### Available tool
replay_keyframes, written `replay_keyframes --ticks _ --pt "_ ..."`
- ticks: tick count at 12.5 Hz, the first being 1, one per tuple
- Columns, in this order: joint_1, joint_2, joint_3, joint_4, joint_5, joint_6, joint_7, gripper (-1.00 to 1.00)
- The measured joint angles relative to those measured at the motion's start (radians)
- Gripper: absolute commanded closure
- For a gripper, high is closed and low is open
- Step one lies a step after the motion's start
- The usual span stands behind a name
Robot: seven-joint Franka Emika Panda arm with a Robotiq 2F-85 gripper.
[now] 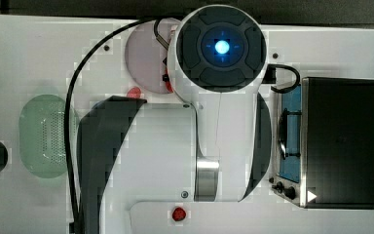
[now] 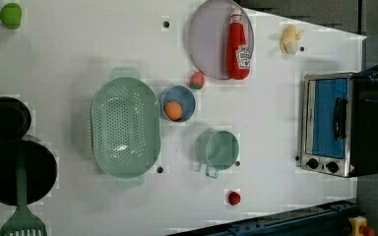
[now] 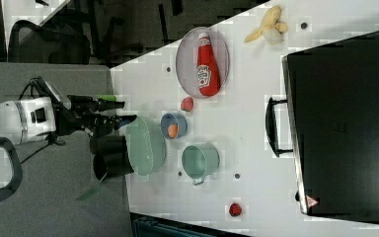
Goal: Pick ketchup from plate and place it on table.
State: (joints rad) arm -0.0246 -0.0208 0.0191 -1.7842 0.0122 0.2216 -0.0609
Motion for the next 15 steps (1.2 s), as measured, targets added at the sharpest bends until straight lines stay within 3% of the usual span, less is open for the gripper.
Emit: replay_keyframes --ticks 3,9,15 --pt "-0.055 -0.154 0.038 -0.148 0.001 -0.128 0.000 -0.99" --pt "-0.067 -0.186 0.042 -0.129 -0.003 -0.070 0.000 -1.00" --pt "-0.065 -0.001 0.060 -0.114 0.002 0.009 -0.008 -1.00"
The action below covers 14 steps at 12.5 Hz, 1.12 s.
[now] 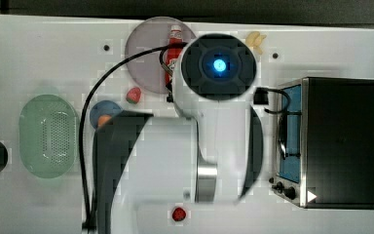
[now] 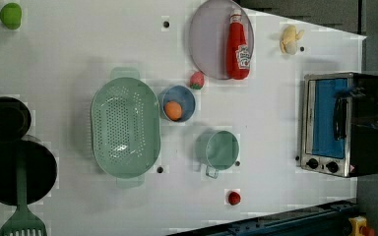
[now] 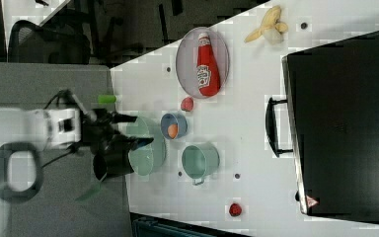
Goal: Pick ketchup from plate and place it on table.
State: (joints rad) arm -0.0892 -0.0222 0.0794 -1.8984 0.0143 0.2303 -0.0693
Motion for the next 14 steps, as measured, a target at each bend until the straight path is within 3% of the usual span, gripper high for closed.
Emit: replay_keyframes --ticks 7,14 --pt "0.005 0.220 0.031 0.014 0.002 0.192 -0.170 -1.00" --pt "0.008 0.455 0.027 0.119 -0.010 0.295 -0.457 -1.00"
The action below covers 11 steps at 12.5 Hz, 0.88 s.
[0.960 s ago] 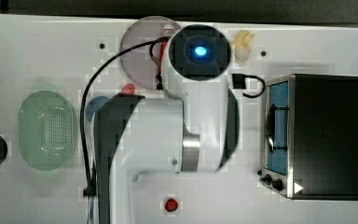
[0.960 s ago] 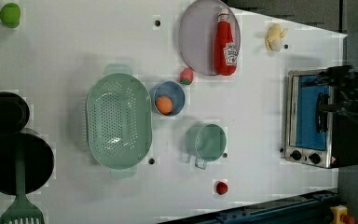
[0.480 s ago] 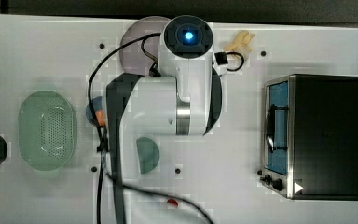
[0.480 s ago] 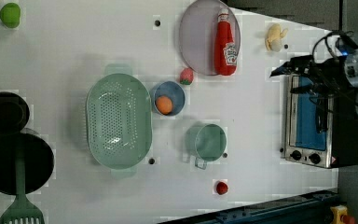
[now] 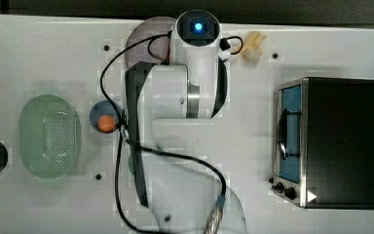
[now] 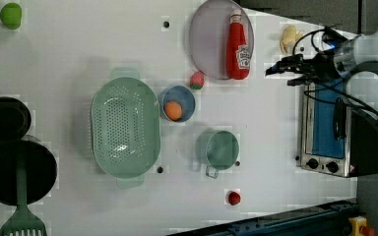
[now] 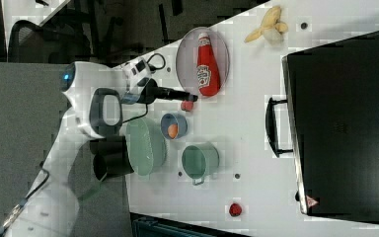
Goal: Pick ketchup from plate and place it on table.
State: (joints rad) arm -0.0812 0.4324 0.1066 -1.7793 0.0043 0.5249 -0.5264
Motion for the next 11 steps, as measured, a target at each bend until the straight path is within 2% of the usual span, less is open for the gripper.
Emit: replay_keyframes --ticks 7,11 --pt "0.015 0.202 0.003 0.138 0.013 0.068 -0.093 -1.00" --pt "0.025 0.290 -0.008 0.168 0.005 0.205 -0.127 -1.00"
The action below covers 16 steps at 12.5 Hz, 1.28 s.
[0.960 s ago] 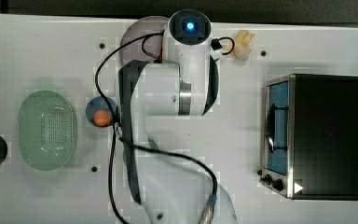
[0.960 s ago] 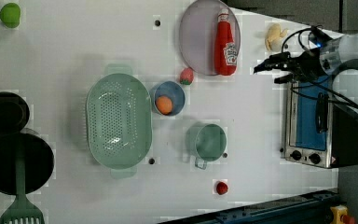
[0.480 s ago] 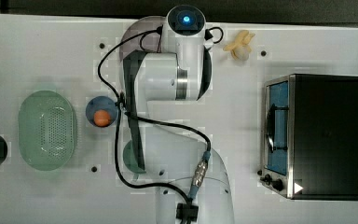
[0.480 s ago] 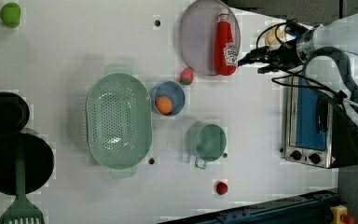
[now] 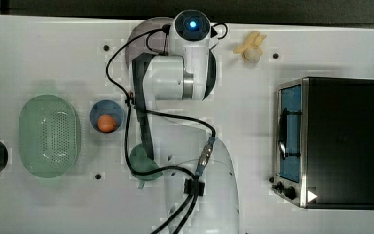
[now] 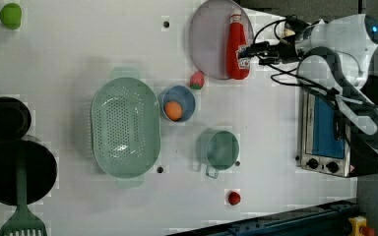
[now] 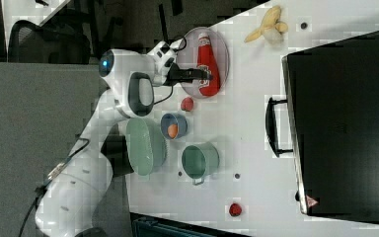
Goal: Pick ketchup from plate and place it on table.
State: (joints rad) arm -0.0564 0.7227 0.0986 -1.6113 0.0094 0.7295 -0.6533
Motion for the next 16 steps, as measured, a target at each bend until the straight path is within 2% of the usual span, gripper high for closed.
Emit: replay_keyframes --ticks 6,7,10,16 --pt "0.010 0.128 0.000 0.045 -0.022 0.146 -0.012 -1.00" --pt "0.012 0.137 0.001 0.046 -0.032 0.156 -0.012 -0.92" --pt "0.025 0.145 0.000 0.043 -0.047 0.168 -0.012 -0.20" --pt "0.024 0.117 -0.003 0.045 -0.034 0.156 -0.012 -0.17"
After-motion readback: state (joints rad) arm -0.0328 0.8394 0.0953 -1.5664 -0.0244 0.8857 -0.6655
